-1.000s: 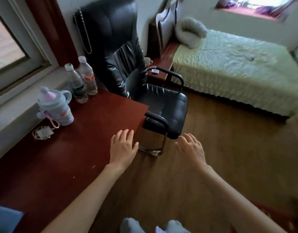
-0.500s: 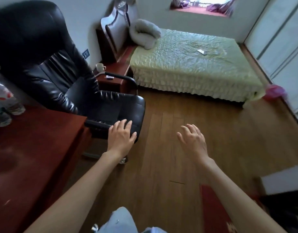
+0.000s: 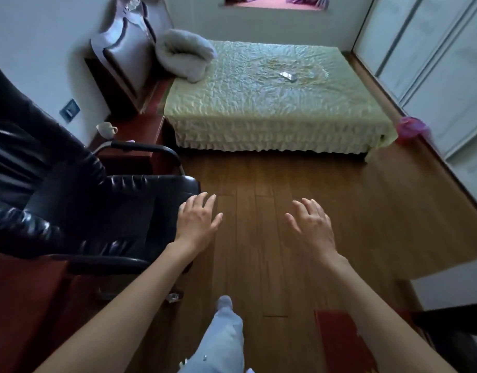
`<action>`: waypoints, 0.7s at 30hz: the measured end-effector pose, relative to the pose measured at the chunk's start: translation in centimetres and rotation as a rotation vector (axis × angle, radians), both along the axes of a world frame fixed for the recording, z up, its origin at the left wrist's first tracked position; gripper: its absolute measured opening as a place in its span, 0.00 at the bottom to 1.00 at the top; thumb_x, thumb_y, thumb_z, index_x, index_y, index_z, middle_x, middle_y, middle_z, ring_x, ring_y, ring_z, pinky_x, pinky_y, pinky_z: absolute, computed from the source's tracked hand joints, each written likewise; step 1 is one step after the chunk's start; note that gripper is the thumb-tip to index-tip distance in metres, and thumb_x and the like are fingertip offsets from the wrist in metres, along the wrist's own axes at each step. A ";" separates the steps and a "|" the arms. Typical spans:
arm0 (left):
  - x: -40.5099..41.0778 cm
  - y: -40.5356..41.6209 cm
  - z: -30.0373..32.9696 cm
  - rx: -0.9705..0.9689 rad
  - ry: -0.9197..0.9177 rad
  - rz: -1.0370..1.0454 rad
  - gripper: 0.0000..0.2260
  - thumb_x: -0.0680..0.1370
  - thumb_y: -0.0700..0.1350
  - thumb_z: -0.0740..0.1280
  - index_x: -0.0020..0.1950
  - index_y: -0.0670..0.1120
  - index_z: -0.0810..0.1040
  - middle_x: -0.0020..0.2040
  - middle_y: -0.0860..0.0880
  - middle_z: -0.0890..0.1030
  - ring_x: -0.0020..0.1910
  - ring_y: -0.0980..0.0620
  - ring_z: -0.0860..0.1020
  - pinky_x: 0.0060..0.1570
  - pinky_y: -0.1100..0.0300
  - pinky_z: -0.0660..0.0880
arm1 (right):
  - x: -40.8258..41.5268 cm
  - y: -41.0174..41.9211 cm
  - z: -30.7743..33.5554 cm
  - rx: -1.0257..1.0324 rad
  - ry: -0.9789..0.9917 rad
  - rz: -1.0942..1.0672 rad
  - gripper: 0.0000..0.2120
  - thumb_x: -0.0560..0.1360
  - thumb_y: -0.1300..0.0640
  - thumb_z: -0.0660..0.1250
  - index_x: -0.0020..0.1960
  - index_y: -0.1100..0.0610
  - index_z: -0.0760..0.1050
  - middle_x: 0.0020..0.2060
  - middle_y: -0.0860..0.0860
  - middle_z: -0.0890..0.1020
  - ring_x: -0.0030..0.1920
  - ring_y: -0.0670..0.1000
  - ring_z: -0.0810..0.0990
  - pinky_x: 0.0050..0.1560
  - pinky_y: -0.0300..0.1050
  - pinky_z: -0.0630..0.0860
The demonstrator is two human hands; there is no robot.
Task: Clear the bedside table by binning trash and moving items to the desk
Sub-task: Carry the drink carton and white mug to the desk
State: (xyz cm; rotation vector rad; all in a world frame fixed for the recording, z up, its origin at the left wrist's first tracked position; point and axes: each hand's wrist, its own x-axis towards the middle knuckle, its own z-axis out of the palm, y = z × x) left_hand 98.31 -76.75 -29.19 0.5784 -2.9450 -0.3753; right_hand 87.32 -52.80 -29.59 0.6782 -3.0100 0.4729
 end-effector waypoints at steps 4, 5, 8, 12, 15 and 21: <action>-8.3 -3.0 0.2 0.012 -0.001 -0.069 0.24 0.78 0.53 0.61 0.72 0.45 0.65 0.71 0.43 0.67 0.71 0.45 0.64 0.70 0.47 0.59 | -6.4 -2.9 -0.1 0.039 -0.011 -0.031 0.23 0.78 0.47 0.60 0.69 0.57 0.68 0.70 0.57 0.69 0.73 0.56 0.62 0.69 0.55 0.61; -10.2 -3.9 0.3 0.009 0.001 -0.086 0.24 0.78 0.53 0.61 0.72 0.44 0.65 0.71 0.43 0.67 0.71 0.44 0.64 0.70 0.47 0.60 | -7.8 -3.7 -0.1 0.043 -0.014 -0.036 0.23 0.79 0.47 0.60 0.69 0.57 0.68 0.70 0.57 0.69 0.73 0.56 0.61 0.69 0.55 0.61; -15.0 -6.2 0.3 -0.009 -0.009 -0.104 0.24 0.78 0.53 0.62 0.72 0.44 0.66 0.71 0.42 0.68 0.71 0.43 0.64 0.70 0.46 0.60 | -11.5 -5.8 -0.4 0.046 -0.033 -0.056 0.23 0.79 0.47 0.59 0.70 0.56 0.67 0.71 0.56 0.68 0.73 0.55 0.60 0.71 0.55 0.60; -19.9 -8.9 -0.7 -0.024 -0.038 -0.117 0.24 0.78 0.52 0.62 0.71 0.44 0.67 0.70 0.41 0.68 0.70 0.42 0.65 0.69 0.45 0.61 | -16.3 -8.3 -1.1 0.042 -0.073 -0.065 0.23 0.79 0.46 0.58 0.71 0.56 0.66 0.71 0.55 0.67 0.74 0.54 0.59 0.72 0.54 0.58; -23.5 -10.9 -1.7 -0.030 -0.072 -0.091 0.24 0.78 0.52 0.62 0.71 0.43 0.67 0.70 0.41 0.69 0.70 0.41 0.65 0.69 0.44 0.61 | -20.6 -10.3 -1.8 0.048 -0.103 -0.048 0.23 0.79 0.46 0.58 0.71 0.55 0.66 0.71 0.55 0.67 0.74 0.54 0.58 0.72 0.54 0.58; -32.9 -14.0 -3.3 -0.017 -0.087 -0.007 0.24 0.79 0.54 0.58 0.73 0.46 0.64 0.73 0.43 0.65 0.73 0.44 0.61 0.71 0.47 0.57 | -31.6 -16.0 -3.0 0.110 -0.107 0.082 0.24 0.80 0.45 0.56 0.72 0.54 0.64 0.72 0.55 0.66 0.74 0.54 0.57 0.72 0.53 0.58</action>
